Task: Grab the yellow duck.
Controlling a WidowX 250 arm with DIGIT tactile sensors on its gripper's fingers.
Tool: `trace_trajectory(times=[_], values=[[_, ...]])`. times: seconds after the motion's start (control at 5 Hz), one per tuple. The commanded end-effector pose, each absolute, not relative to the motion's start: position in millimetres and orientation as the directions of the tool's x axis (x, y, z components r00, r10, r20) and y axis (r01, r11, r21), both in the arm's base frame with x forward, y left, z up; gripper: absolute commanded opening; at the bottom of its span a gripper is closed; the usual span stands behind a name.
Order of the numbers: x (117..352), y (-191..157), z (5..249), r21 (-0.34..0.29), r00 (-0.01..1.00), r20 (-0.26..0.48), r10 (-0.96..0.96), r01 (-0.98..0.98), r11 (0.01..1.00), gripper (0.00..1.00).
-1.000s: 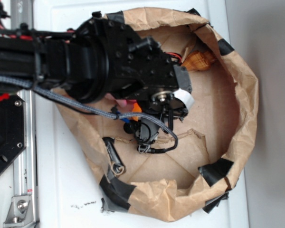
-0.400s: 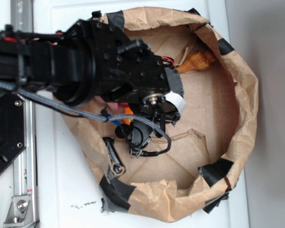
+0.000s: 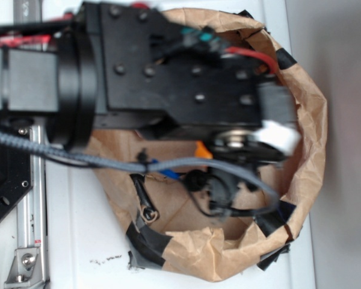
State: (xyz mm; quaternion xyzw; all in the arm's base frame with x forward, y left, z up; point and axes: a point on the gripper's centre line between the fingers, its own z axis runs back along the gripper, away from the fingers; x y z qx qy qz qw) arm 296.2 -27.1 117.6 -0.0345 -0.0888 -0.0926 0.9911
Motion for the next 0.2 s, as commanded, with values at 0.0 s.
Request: trace_trajectory(times=[0.0], values=[[293.8, -19.8, 146.4, -0.033, 0.975, 0.208, -0.077, 0.086, 0.996, 0.00]])
